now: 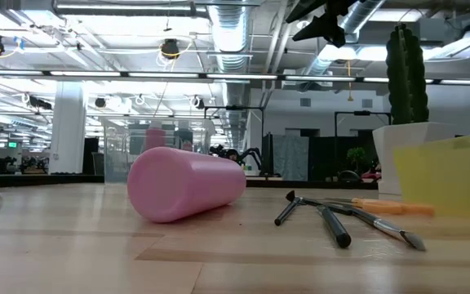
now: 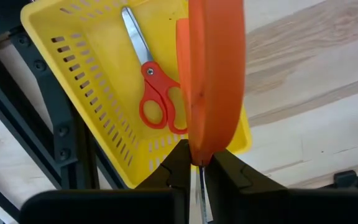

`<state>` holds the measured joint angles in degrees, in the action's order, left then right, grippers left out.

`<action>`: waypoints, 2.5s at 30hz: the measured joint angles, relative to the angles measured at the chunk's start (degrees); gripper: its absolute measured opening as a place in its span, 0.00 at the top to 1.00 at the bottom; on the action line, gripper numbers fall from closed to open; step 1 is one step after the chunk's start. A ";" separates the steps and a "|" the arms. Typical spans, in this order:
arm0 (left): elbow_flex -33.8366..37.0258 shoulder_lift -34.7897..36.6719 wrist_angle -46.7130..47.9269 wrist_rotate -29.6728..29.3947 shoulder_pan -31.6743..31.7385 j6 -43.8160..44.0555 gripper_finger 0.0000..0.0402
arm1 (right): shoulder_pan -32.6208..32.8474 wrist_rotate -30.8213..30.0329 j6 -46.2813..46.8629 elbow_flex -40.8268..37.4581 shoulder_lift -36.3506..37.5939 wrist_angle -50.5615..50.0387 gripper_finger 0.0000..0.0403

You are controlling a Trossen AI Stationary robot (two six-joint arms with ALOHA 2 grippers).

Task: Pick & Place Paint Supplies
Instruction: Put the orange scissors into the yellow basket, then put the pink paint bottle into the transparent bin

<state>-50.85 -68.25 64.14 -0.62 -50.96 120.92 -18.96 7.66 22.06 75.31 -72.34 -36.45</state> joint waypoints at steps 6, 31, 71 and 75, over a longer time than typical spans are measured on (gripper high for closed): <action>0.03 -0.43 1.57 0.01 0.00 0.00 0.95 | 0.00 0.00 0.00 0.00 0.00 0.00 0.54; 15.92 -0.61 -13.90 1.09 0.42 0.63 0.95 | -0.79 0.13 0.44 0.00 -0.02 0.00 0.54; 16.04 -0.61 -14.08 1.14 0.22 0.44 0.79 | -3.26 1.51 0.46 0.00 -0.02 0.00 0.54; 16.04 -0.61 -14.08 1.14 0.22 0.44 0.77 | -3.26 1.51 0.46 0.00 -0.02 0.00 0.54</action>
<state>-34.81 -68.86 50.06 0.51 -50.74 121.36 -22.22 9.17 22.52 75.31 -72.36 -36.45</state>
